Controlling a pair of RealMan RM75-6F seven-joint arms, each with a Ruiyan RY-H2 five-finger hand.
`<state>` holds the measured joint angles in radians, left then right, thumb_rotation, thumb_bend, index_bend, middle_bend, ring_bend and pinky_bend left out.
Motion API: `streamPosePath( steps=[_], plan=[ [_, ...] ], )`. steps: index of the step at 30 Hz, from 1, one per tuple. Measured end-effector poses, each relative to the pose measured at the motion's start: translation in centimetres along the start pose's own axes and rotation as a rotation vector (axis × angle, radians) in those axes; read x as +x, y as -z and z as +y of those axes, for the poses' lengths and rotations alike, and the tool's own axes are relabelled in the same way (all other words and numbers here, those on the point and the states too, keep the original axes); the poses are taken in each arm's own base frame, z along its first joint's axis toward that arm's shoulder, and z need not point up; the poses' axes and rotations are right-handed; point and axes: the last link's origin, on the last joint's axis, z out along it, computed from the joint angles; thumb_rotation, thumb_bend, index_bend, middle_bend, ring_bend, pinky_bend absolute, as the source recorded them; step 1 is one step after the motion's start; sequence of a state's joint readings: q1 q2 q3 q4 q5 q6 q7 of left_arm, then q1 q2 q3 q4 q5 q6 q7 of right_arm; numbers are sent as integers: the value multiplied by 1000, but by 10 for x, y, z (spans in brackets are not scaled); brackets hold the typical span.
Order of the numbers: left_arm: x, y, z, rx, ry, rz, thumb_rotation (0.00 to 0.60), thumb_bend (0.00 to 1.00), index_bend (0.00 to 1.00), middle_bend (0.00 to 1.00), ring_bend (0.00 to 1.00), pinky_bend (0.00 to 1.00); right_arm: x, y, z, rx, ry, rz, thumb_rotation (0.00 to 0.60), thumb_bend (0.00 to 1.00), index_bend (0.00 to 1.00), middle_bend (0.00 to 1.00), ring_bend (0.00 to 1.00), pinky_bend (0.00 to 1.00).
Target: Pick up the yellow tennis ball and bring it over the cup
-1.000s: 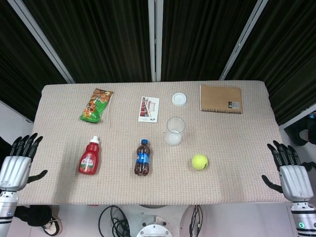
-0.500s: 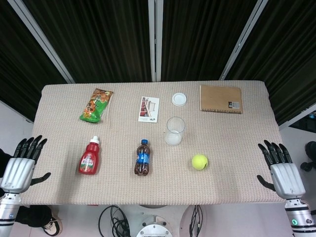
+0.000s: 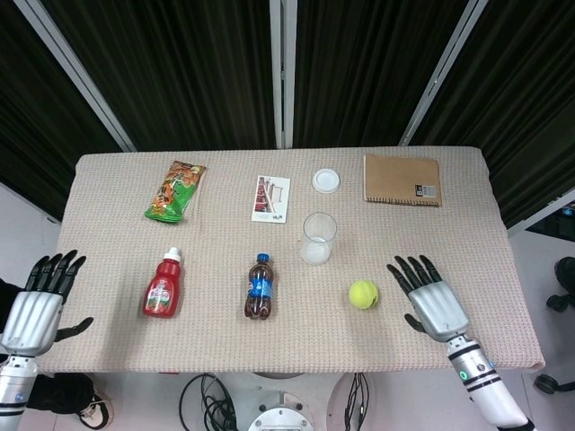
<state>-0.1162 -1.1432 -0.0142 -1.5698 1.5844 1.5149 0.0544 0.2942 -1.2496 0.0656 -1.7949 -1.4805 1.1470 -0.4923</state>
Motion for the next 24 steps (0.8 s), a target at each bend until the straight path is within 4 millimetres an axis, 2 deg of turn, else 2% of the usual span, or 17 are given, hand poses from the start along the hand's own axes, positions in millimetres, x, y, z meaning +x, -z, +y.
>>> streamPosePath(
  steps=[9, 16, 18, 20, 22, 24],
  plan=[
    [-3, 0, -8, 39, 0, -22, 600, 30, 25, 0, 0, 0, -27, -36, -22, 45, 38, -92, 600, 189, 0, 0, 0, 56],
    [-5, 1, -13, 61, -2, -23, 600, 30, 24, 0, 0, 0, -40, -52, -33, 58, 12, -129, 600, 191, 0, 0, 8, 195],
    [-5, 1, -14, 63, 0, -21, 600, 30, 25, 0, 0, 0, -42, -55, -35, 69, -6, -144, 600, 195, 0, 27, 67, 263],
    [-4, 2, -14, 62, 0, -17, 600, 30, 25, 0, 0, 0, -44, -58, -37, 77, -12, -149, 600, 203, 11, 109, 164, 344],
    [-3, 3, -14, 63, 2, -13, 600, 30, 26, 0, 0, 0, -45, -59, -38, 79, -13, -144, 600, 219, 102, 212, 264, 440],
    [-3, 3, -14, 63, 3, -11, 600, 30, 30, 0, 0, 0, -46, -60, -38, 82, -10, -133, 600, 270, 300, 315, 364, 542]
  ],
)
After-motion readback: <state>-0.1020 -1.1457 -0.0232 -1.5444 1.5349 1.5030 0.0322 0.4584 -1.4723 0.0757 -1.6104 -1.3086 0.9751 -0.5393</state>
